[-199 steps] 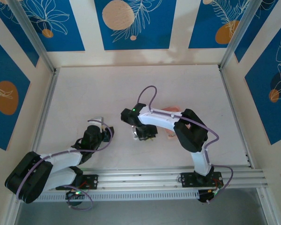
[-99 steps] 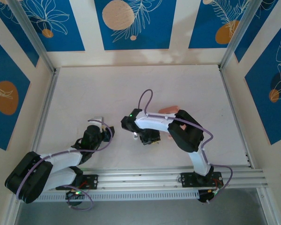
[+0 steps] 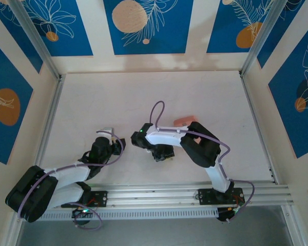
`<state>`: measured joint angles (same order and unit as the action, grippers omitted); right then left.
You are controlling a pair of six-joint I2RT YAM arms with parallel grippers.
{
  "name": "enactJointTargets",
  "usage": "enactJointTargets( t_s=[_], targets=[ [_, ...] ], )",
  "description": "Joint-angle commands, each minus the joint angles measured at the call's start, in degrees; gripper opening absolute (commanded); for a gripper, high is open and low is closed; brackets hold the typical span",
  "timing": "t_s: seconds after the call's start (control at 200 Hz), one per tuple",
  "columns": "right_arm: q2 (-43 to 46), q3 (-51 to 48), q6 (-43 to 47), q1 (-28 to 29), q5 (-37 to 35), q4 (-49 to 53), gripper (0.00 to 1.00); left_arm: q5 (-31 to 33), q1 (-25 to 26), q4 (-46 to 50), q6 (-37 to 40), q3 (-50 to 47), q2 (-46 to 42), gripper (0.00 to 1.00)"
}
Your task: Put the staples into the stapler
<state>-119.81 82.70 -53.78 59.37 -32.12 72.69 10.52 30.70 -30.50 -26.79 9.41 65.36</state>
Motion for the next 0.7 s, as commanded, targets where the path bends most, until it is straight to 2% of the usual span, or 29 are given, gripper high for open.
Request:
enactJointTargets(
  t_s=[0.0,0.695],
  targets=[
    [-0.8,0.0,-2.4,1.0,-1.2,0.9,0.14,-1.3,-0.7,-0.4,0.9,0.7,0.4,0.60],
    [-2.2,2.4,-2.5,3.6,0.1,-0.5,0.17,-1.2,-0.7,-0.2,1.2,0.5,0.4,0.60]
  ],
)
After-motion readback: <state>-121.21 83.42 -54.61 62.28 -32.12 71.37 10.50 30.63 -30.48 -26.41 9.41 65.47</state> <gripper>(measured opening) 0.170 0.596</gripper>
